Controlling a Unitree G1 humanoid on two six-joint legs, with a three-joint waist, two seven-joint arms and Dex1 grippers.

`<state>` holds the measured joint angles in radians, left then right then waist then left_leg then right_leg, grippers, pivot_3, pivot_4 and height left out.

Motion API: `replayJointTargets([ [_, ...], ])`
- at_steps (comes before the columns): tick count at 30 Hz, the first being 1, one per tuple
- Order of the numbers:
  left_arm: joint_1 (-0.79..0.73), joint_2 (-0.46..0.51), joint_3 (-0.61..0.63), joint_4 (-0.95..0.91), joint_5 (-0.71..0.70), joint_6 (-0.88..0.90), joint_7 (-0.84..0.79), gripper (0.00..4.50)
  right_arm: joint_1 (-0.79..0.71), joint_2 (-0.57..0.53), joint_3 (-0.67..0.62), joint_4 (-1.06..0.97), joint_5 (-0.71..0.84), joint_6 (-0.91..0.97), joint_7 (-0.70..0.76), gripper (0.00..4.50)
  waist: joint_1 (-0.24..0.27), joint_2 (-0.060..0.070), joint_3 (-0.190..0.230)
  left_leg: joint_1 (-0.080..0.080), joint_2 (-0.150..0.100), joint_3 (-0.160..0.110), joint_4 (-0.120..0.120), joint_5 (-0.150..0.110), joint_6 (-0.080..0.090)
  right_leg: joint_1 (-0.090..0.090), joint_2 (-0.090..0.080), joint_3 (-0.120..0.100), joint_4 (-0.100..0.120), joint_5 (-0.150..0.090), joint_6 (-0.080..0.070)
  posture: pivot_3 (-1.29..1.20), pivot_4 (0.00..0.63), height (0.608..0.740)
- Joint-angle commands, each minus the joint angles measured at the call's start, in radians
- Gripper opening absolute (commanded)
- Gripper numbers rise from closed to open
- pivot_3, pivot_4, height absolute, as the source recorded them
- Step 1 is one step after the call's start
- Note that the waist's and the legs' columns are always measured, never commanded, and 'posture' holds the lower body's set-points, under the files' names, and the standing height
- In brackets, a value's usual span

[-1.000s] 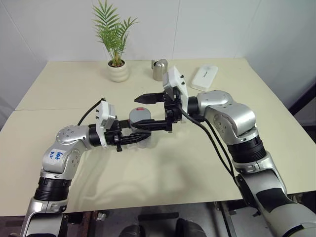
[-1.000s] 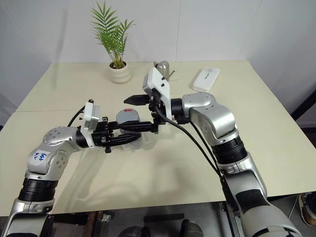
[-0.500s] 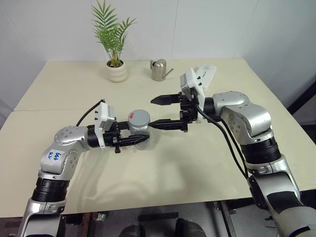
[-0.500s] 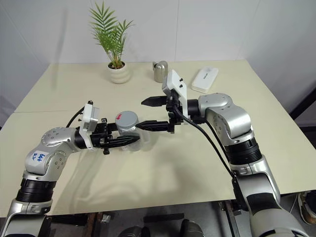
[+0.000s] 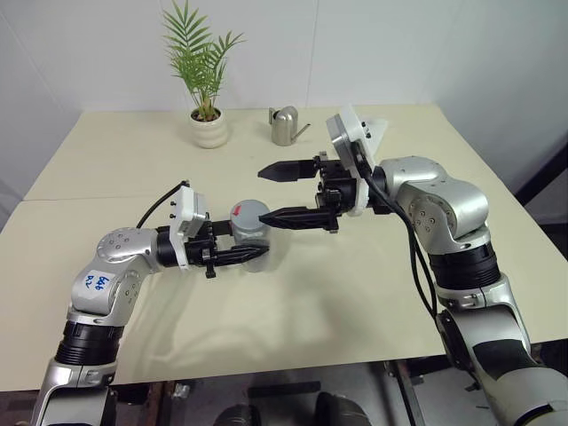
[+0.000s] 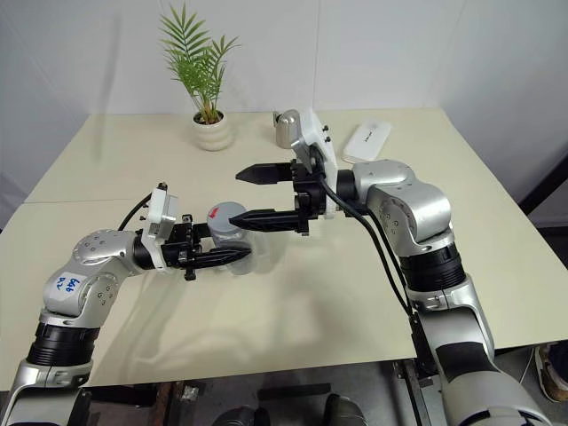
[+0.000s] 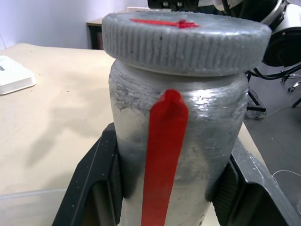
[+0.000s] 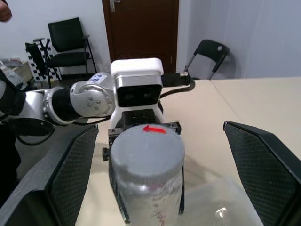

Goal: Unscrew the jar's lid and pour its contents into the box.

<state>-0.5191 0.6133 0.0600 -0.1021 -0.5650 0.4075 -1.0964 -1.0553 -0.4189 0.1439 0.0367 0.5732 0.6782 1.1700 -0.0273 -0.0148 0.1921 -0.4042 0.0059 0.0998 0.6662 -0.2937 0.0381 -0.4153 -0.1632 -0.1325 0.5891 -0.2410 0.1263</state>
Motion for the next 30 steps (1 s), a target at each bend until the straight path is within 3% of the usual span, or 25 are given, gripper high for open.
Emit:
replayJointTargets([
  [1, -0.005, 0.003, 0.010, -0.026, -0.016, -0.003, -0.006, 1.93, -0.023, 0.028, 0.027, 0.003, -0.027, 0.017, -0.039, 4.48, 0.001, 0.000, 0.000, 0.000, 0.000, 0.000, 0.000, 0.000, 0.000, 0.000, 0.000, 0.000, 0.000, 0.000, 0.000, 0.00, 0.150, 0.740],
  [13, -0.007, 0.001, 0.012, -0.030, -0.016, 0.005, 0.000, 1.93, -0.007, 0.064, 0.044, -0.016, -0.030, 0.023, -0.047, 4.48, 0.000, 0.000, 0.000, 0.000, 0.000, 0.000, 0.000, 0.000, 0.000, 0.000, 0.000, 0.000, 0.000, 0.000, 0.000, 0.00, 0.150, 0.740],
  [17, -0.004, 0.000, 0.013, -0.035, -0.018, 0.007, 0.004, 1.93, 0.007, 0.068, 0.059, -0.028, -0.034, 0.012, -0.035, 3.58, 0.000, 0.000, 0.000, 0.000, 0.000, 0.000, 0.000, 0.000, 0.000, 0.000, 0.000, 0.000, 0.000, 0.000, 0.000, 0.00, 0.150, 0.740],
  [20, -0.004, 0.000, 0.014, -0.038, -0.020, 0.009, 0.007, 1.93, 0.017, 0.069, 0.068, -0.037, -0.038, 0.008, -0.027, 2.56, 0.000, 0.000, 0.000, 0.000, 0.000, 0.000, 0.000, 0.000, 0.000, 0.000, 0.000, 0.000, 0.000, 0.000, 0.000, 0.00, 0.150, 0.740],
  [25, 0.001, 0.002, 0.018, -0.043, -0.021, 0.011, 0.008, 1.93, 0.010, 0.091, 0.023, -0.038, 0.007, 0.026, -0.043, 2.53, 0.000, 0.000, 0.000, 0.000, 0.000, 0.000, 0.000, 0.000, 0.000, 0.000, 0.000, 0.000, 0.000, 0.000, 0.000, 0.00, 0.150, 0.740],
  [30, 0.009, 0.003, 0.018, -0.046, -0.020, 0.009, 0.011, 1.93, -0.011, 0.132, -0.138, -0.046, 0.190, 0.137, -0.099, 2.53, 0.000, 0.000, 0.000, 0.000, 0.000, 0.000, 0.000, 0.000, 0.000, 0.000, 0.000, 0.000, 0.000, 0.000, 0.000, 0.00, 0.150, 0.740],
])
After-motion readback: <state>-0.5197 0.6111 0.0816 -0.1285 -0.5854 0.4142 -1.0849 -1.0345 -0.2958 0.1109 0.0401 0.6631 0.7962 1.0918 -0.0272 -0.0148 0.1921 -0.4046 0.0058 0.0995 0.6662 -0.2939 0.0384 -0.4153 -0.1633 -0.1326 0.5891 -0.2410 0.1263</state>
